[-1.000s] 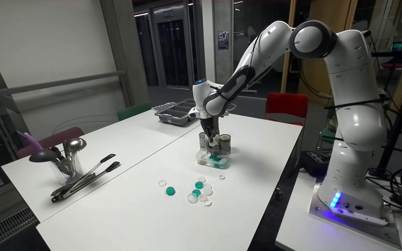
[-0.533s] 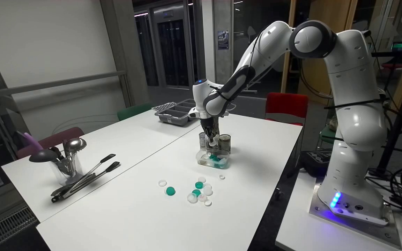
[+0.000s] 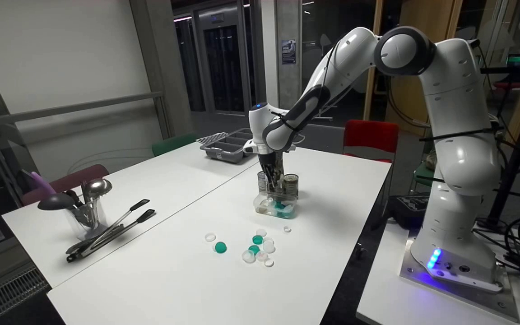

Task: Pick up a clear disc from the table and put it in the lunchbox

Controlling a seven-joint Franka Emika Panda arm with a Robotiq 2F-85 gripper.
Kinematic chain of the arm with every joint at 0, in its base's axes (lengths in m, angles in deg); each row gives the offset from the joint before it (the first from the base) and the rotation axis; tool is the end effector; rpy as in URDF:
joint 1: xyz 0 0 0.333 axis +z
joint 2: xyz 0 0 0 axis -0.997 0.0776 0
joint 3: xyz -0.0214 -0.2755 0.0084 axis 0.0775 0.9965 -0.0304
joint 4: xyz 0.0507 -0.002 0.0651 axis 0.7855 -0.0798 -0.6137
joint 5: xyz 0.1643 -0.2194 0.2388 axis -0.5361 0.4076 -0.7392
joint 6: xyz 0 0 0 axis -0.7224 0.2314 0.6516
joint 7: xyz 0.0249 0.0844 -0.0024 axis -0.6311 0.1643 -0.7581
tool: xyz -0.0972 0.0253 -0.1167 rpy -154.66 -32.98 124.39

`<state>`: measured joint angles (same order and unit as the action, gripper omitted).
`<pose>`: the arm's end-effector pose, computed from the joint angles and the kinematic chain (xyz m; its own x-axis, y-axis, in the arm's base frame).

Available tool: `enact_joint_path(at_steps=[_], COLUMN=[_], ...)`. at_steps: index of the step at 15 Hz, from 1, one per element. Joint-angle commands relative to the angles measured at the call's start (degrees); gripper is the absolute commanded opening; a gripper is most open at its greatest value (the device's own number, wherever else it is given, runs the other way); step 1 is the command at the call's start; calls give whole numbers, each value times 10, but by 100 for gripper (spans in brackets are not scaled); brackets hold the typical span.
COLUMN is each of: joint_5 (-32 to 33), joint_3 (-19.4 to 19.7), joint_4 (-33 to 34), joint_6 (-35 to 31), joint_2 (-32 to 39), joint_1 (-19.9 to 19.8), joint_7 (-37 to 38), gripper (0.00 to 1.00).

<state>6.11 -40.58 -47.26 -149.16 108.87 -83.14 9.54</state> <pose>0.5686 0.0376 0.2161 0.4160 0.8961 -0.1548 0.9092 -0.4065 0.0900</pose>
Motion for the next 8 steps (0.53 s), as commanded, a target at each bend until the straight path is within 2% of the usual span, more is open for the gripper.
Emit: enact_joint_path(at_steps=[1,3,4,5,8], joint_5=[18,35,22,-18,-122], joint_3=[-4,-4,-16,-40,-96], joint_4=[-1,-2,-5,-8,-14], joint_6=[13,27,34,47,73], joint_2=[-7,-16,-24,-33,-58], joint_1=[1,13,12,4,-4], joint_7=[15,25,6,-32,-116], gripper=[73,88,95,100,100])
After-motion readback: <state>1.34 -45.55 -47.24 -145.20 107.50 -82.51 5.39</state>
